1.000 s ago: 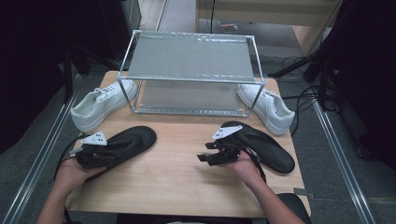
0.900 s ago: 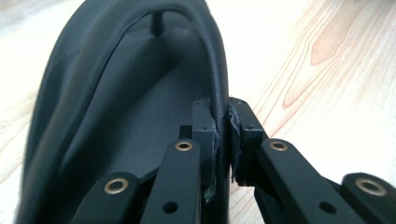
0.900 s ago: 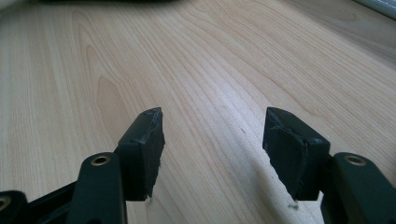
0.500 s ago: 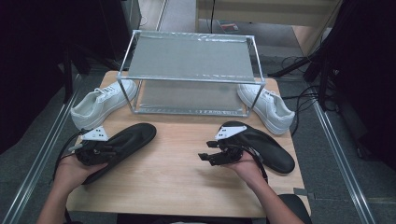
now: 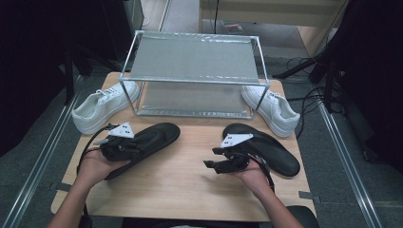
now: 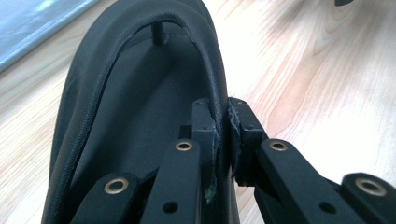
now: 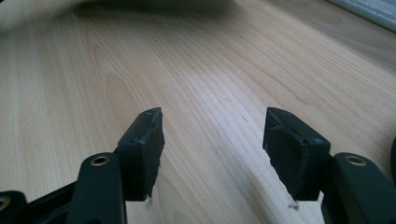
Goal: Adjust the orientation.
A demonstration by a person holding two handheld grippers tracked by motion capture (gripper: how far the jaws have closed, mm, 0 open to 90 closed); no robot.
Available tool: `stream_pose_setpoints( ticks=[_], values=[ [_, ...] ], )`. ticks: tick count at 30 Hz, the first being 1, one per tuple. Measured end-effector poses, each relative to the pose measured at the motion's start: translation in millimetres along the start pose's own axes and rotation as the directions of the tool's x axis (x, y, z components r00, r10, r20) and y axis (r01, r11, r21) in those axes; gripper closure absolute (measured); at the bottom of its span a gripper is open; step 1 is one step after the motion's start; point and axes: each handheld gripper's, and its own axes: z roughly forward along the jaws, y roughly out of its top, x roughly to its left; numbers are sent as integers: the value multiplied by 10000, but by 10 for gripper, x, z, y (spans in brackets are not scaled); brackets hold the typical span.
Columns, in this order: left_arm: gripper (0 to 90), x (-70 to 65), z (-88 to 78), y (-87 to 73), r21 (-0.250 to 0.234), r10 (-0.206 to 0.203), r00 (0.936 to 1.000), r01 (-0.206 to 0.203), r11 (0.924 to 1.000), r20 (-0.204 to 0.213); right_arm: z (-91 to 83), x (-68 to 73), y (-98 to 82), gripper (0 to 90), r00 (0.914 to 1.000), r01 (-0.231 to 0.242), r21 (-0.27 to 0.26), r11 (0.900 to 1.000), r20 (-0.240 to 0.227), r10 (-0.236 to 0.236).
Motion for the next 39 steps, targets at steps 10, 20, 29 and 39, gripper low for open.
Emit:
stream_pose_setpoints(
  ticks=[10,20,29,39],
  values=[
    [829,-108,268,218,305,123,9988,-137,9994,471,-71,14,-90,387,9991,-247,56,9997,342,245],
    [827,-299,578,424,433,117,9960,-156,9989,884,-135,-2,-123,384,9969,-606,-154,9980,485,613],
    [823,-422,770,475,556,-165,9933,102,9984,1141,-114,24,-130,390,9967,-538,-116,9985,597,544],
    [690,-387,852,414,578,-487,9859,399,9975,1598,-49,87,-106,407,9959,-366,-65,9993,822,371]
  ],
)
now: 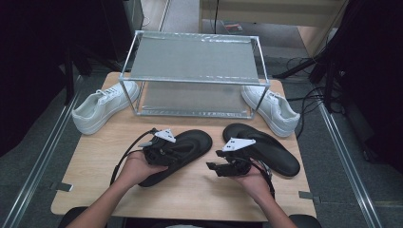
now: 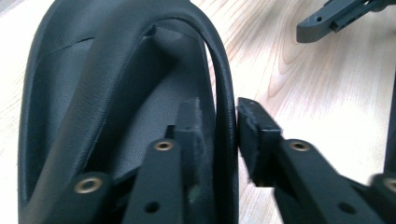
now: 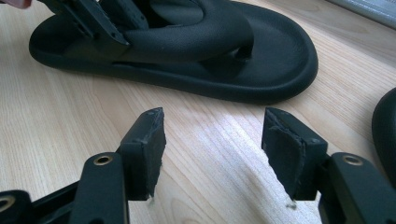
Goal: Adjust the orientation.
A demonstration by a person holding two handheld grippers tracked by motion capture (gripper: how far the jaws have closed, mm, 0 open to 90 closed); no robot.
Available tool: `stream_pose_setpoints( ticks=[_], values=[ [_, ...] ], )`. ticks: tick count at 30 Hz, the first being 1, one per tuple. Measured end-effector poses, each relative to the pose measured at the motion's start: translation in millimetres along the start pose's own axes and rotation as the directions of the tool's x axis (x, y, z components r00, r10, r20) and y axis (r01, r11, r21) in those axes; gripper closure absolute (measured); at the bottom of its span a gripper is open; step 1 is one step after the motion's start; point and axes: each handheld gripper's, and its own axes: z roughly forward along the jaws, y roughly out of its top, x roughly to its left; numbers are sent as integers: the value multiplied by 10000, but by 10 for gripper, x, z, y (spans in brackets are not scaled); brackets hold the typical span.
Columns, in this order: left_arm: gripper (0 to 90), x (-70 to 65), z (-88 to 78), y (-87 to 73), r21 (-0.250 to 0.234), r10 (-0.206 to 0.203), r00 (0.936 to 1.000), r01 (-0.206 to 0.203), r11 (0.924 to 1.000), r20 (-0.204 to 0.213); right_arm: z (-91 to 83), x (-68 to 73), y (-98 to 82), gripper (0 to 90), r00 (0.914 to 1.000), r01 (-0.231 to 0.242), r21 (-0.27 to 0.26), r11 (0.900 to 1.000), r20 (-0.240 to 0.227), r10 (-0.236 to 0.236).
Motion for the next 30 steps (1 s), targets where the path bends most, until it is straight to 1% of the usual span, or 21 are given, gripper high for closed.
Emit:
stream_pose_setpoints(
  ticks=[3,5,8,9,11,12,13,15,17,18,20,21,22,23,24,25,26,27,28,29,30],
  values=[
    [635,5,-69,-8,-152,80,9998,-82,9999,-166,-3,2,2,412,10000,-33,-39,10000,29,33],
    [601,21,-129,-13,-231,10,10000,-11,9997,-68,-9,5,6,414,10000,-67,-79,9999,67,68],
    [569,38,-192,-26,-380,-11,9998,3,9993,-211,-8,20,16,423,9998,-57,-145,9999,202,60],
    [552,69,-269,-42,-533,-138,9993,120,9985,-334,-2,32,21,427,9994,11,-126,9999,339,-7],
    [540,104,-352,-70,-650,-199,9985,166,9977,-500,7,44,28,453,9988,-39,-140,9999,487,46],
    [539,104,-352,-70,-650,-199,9985,166,9977,-500,9,46,33,473,9989,-63,-148,9999,467,70],
    [540,152,-428,-108,-726,-335,9986,303,9969,-422,10,49,37,481,9989,-89,-170,9998,467,97],
    [560,203,-486,-151,-740,-412,9972,366,9966,-621,21,47,52,501,9989,-356,-244,9991,306,364],
    [594,226,-512,-173,-704,-453,9967,406,9967,-670,49,49,70,512,9980,-636,-281,9976,1,636],
    [619,286,-554,-219,-739,-535,9959,481,9961,-733,67,60,77,533,9976,-684,-283,9973,-79,682],
    [669,349,-588,-267,-753,-566,9948,502,9959,-846,102,102,100,578,9980,-625,-246,9977,-62,624],
    [688,349,-588,-267,-753,-566,9948,502,9959,-846,102,102,100,578,9980,-625,-246,9977,-62,624],
    [733,409,-620,-321,-714,-614,9930,543,9960,-1009,132,141,128,631,9987,-486,-296,9984,-160,481],
    [755,442,-633,-351,-752,-690,9915,609,9953,-1100,140,153,139,657,9988,-441,-287,9986,-216,435],
    [789,477,-643,-380,-755,-820,9907,740,9944,-1084,156,172,154,688,9989,-388,-344,9987,-266,379],
    [821,477,-643,-380,-755,-820,9907,740,9944,-1084,156,172,154,688,9989,-388,-344,9987,-266,379],
    [836,552,-632,-460,-618,-1015,9918,968,9934,-779,198,209,180,786,9984,-358,-392,9986,-447,340],
    [852,552,-632,-460,-618,-1015,9918,968,9934,-779,198,209,180,786,9984,-358,-392,9986,-447,340],
    [852,563,-630,-491,-802,-1094,9923,1046,9913,-581,236,238,201,863,9966,-324,-294,9990,-769,301],
    [868,575,-628,-517,-877,-1142,9925,1101,9900,-438,255,260,210,900,9969,-197,-302,9993,-762,173],
    [878,576,-623,-528,-726,-1140,9919,1099,9913,-557,268,284,221,900,9969,-112,-313,9994,-783,87]
  ],
)
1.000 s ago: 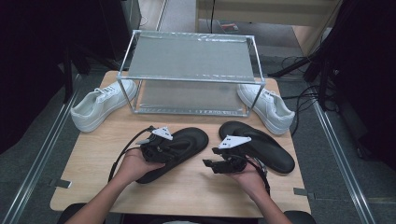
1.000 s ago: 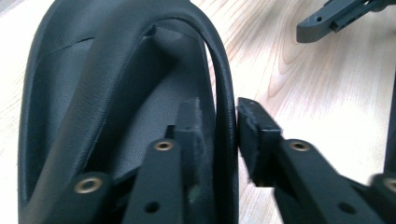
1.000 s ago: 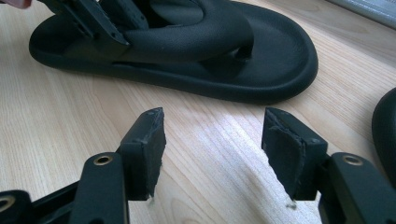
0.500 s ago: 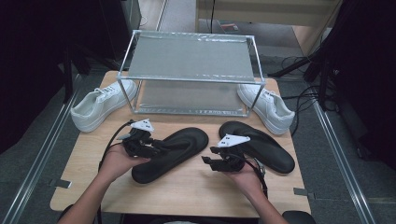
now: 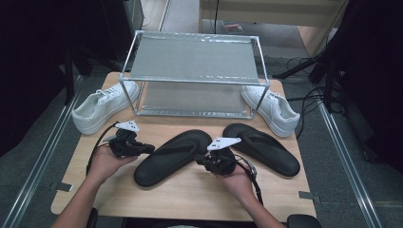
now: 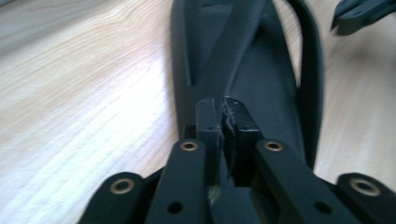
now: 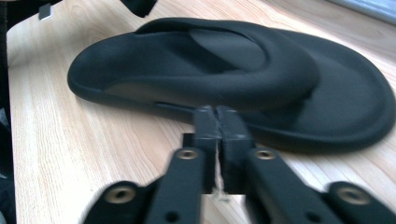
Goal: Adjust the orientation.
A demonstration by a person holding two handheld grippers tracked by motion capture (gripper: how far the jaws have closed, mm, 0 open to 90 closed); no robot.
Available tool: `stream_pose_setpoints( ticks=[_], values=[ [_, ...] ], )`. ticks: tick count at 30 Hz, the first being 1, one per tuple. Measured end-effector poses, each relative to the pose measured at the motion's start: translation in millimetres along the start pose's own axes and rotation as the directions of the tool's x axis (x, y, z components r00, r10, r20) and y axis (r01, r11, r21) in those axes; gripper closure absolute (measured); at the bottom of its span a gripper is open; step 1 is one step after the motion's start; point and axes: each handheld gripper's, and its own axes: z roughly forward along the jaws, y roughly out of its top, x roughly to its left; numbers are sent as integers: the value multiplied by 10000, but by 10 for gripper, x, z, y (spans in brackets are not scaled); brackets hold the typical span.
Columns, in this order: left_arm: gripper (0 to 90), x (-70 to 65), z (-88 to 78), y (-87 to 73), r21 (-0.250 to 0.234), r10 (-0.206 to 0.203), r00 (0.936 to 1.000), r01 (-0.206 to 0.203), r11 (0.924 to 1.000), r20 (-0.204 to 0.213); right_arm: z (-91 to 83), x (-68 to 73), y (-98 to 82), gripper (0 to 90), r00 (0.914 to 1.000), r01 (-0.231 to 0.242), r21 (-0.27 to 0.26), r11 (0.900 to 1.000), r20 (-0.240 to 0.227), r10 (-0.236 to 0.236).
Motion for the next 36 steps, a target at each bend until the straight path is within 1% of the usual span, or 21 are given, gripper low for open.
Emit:
stream_pose_setpoints(
  ticks=[1,2,3,5,8,9,10,11,14,16,18,20,22,23,24,28,30,36],
  values=[
    [885,0,-2,-10,144,164,9997,-161,9998,-200,18,16,13,900,10000,12,-34,10000,-38,-12],
    [893,6,3,-20,168,203,9995,-199,9997,-250,40,27,26,900,9999,1,-62,10000,-147,-2],
    [896,23,9,-27,196,158,9996,-153,9997,-248,62,40,39,900,9998,-13,-84,10000,-178,12],
    [897,44,30,-44,338,111,9992,-98,9994,-390,111,65,55,900,9997,8,-100,9999,-238,-11],
    [896,76,52,-64,473,26,9987,-2,9989,-502,202,84,58,900,9995,-71,33,10000,-300,72],
    [896,77,63,-66,505,41,9984,-13,9987,-558,225,87,54,900,9995,-100,78,9999,-310,103],
    [896,75,77,-68,604,140,9983,-106,9981,-566,239,88,51,900,9993,-107,79,9999,-345,109],
    [896,66,83,-70,599,209,9977,-170,9981,-638,242,87,50,900,9993,-107,51,9999,-345,109],
    [897,68,84,-72,582,171,9980,-135,9982,-610,247,77,57,900,9991,-162,73,9998,-398,165],
    [898,77,87,-81,508,99,9985,-72,9987,-542,252,78,55,900,9993,-119,54,9999,-367,121],
    [900,87,86,-91,444,-75,9989,96,9990,-465,253,75,61,900,9993,-20,61,10000,-368,22],
    [900,95,86,-99,387,-152,9991,168,9991,-399,260,73,65,900,9993,10,67,10000,-372,-8],
    [900,78,86,-101,371,-172,9988,189,9991,-463,260,69,72,900,9993,11,115,9999,-380,-7],
    [900,74,83,-103,376,-113,9985,133,9992,-528,263,68,74,900,9993,21,131,9999,-379,-17],
    [900,64,84,-106,348,-157,9982,177,9992,-571,264,67,77,900,9993,44,140,9999,-380,-38],
    [900,36,87,-115,360,-175,9980,197,9992,-604,269,54,92,900,9992,62,178,9998,-401,-55],
    [900,25,79,-128,376,-133,9981,156,9992,-605,270,43,99,900,9995,60,174,9998,-320,-55],
    [900,-25,67,-163,375,-215,9979,238,9990,-611,296,-9,108,898,9985,-193,135,9997,-519,199]
  ],
)
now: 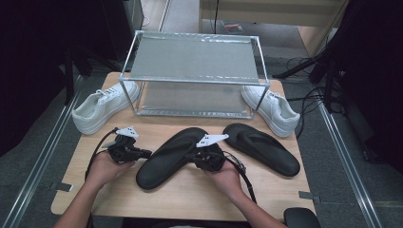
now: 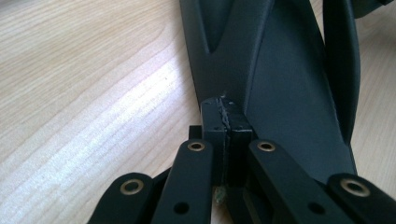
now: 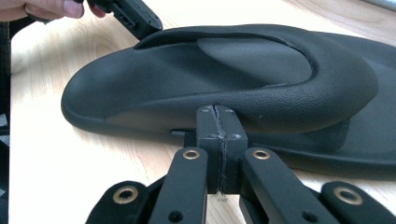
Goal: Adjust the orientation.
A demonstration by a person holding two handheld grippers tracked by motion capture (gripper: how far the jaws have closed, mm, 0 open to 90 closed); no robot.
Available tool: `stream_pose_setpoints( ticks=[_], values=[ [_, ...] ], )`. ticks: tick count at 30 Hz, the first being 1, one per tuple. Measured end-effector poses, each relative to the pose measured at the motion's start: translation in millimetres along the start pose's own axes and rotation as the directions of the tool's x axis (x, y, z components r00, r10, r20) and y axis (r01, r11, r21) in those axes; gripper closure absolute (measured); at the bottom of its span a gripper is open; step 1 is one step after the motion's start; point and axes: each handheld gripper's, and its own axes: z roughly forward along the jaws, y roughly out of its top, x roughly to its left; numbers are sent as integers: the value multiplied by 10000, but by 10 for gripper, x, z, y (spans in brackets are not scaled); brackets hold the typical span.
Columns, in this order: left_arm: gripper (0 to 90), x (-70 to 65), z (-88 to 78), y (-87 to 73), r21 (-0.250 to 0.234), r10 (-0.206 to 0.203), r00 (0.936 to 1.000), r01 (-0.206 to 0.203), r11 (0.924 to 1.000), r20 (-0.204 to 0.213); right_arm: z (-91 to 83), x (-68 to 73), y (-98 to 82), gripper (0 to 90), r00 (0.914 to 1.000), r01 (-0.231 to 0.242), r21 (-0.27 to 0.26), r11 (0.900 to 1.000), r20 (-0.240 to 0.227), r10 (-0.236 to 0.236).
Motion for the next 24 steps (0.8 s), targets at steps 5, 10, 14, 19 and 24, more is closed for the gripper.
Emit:
stream_pose_setpoints(
  ticks=[5,10,14,19,24],
  values=[
    [900,-51,-11,-37,30,-61,10000,61,10000,8,13,-9,25,900,9999,51,30,10000,118,-52],
    [900,-117,-15,-64,96,-100,9999,100,9999,-10,23,-39,51,900,9999,-19,66,10000,141,19],
    [900,-179,-12,-79,159,-29,10000,29,9999,-39,35,-62,70,900,9998,-28,73,10000,195,26],
    [900,-253,14,-96,165,-133,9995,129,9998,276,30,-98,96,899,9995,-98,130,9999,287,94],
    [900,-314,33,-114,-1,-357,9992,357,9994,181,14,-170,112,899,9996,-250,223,9994,113,248]
  ],
)
